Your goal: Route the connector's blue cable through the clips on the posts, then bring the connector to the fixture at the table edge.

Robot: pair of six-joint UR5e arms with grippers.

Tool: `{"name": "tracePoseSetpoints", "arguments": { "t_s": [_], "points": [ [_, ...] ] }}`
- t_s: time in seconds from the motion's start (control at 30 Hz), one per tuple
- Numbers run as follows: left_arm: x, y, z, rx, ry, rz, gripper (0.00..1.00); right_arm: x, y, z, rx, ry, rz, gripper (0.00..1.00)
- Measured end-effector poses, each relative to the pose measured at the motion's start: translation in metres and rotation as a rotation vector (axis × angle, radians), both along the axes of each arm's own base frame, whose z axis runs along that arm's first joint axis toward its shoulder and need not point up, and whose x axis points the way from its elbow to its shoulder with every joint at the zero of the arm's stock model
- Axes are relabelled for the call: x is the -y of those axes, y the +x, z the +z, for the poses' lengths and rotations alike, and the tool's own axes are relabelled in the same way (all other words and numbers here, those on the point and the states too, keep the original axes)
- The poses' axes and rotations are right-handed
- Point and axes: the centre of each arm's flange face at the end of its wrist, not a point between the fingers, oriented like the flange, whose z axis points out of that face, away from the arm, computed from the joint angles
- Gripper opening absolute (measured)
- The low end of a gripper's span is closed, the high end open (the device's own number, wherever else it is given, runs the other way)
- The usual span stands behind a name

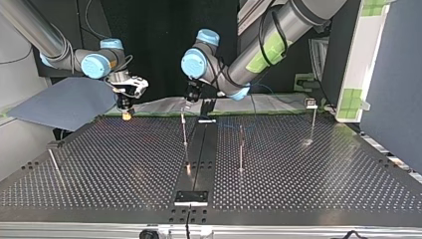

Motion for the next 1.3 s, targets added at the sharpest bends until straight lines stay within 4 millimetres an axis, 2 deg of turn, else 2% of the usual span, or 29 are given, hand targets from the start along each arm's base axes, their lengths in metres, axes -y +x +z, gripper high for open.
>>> {"name": "tracePoseSetpoints", "arguments": {
  "t_s": [0.23,0.43,0.6,0.93,1.2,1.3],
  "points": [
    [0.005,-0.011,0.002,0.006,-0.001,-0.002,1.0,0.0,0.0,0.0,0.0,0.003,0.0,0.0],
    [0.012,-0.039,0.008,0.019,-0.002,-0.015,1.0,-0.001,-0.003,-0.001,-0.006,0.02,-0.009,0.0],
    [0.018,-0.065,0.02,0.045,-0.037,-0.013,1.0,0.003,-0.013,0.011,-0.009,0.022,-0.049,0.0],
    [0.022,-0.114,0.045,0.088,-0.157,0.012,1.0,0.014,-0.042,0.056,0.015,-0.024,-0.168,0.0],
    [0.003,-0.123,0.063,0.128,-0.24,0.074,1.0,0.027,-0.061,0.107,0.05,-0.1,-0.216,0.0],
    [-0.005,-0.127,0.069,0.146,-0.26,0.097,1.0,0.03,-0.066,0.121,0.051,-0.113,-0.225,0.0]
  ]
}}
